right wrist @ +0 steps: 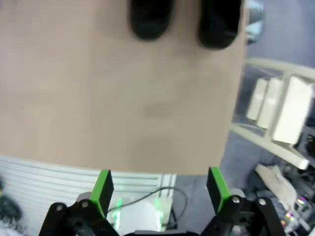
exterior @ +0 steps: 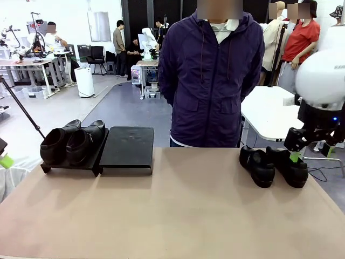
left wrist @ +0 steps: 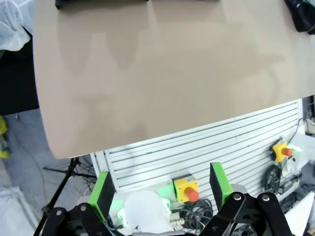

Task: Organize the shoes by placing them on the stand.
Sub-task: Pick up one Shoe and place it in the middle of the table.

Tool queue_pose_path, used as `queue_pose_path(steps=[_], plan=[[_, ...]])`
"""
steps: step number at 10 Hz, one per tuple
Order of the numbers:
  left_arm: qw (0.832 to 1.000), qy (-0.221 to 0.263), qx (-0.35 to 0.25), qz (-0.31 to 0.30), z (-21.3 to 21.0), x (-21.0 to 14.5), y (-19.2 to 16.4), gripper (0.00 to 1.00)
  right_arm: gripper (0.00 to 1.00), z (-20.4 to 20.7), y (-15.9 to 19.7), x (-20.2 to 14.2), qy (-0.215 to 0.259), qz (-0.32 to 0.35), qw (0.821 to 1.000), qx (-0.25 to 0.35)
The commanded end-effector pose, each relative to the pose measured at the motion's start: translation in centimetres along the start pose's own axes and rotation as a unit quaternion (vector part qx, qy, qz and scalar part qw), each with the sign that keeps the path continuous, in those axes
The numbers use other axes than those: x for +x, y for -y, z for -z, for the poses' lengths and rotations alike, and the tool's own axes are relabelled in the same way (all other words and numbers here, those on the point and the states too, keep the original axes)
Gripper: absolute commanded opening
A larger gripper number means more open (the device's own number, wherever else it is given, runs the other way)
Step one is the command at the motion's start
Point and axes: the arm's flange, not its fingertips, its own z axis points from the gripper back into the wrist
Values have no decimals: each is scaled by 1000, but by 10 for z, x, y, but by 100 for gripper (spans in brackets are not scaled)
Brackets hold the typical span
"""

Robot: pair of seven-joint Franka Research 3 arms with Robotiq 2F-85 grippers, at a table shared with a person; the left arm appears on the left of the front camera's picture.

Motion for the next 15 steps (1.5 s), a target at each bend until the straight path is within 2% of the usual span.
queue_pose_path(steps=[1,2,4,5,7,9,10,12,13,15], plan=[[1000,5,-2,-7,1,0,0,100,100,-21,-11,-27,-2,12,999,45],[1000,5,-2,-7,1,0,0,100,100,0,0,0,0,0,1000,0],[1000,5,-2,-7,1,0,0,100,100,-3,-2,-3,1,4,1000,2],[1000,5,-2,-7,1,0,0,100,100,5,4,31,-10,3,1000,5],[1000,5,-2,-7,1,0,0,100,100,21,27,98,68,2,997,31],[1000,5,-2,-7,1,0,0,100,100,66,36,159,94,37,994,49],[1000,5,-2,-7,1,0,0,100,100,84,39,175,93,53,992,66],[1000,5,-2,-7,1,0,0,100,100,104,38,190,104,83,989,71],[1000,5,-2,-7,1,0,0,100,100,117,34,194,91,86,988,85],[1000,5,-2,-7,1,0,0,100,100,133,25,198,68,89,991,72]])
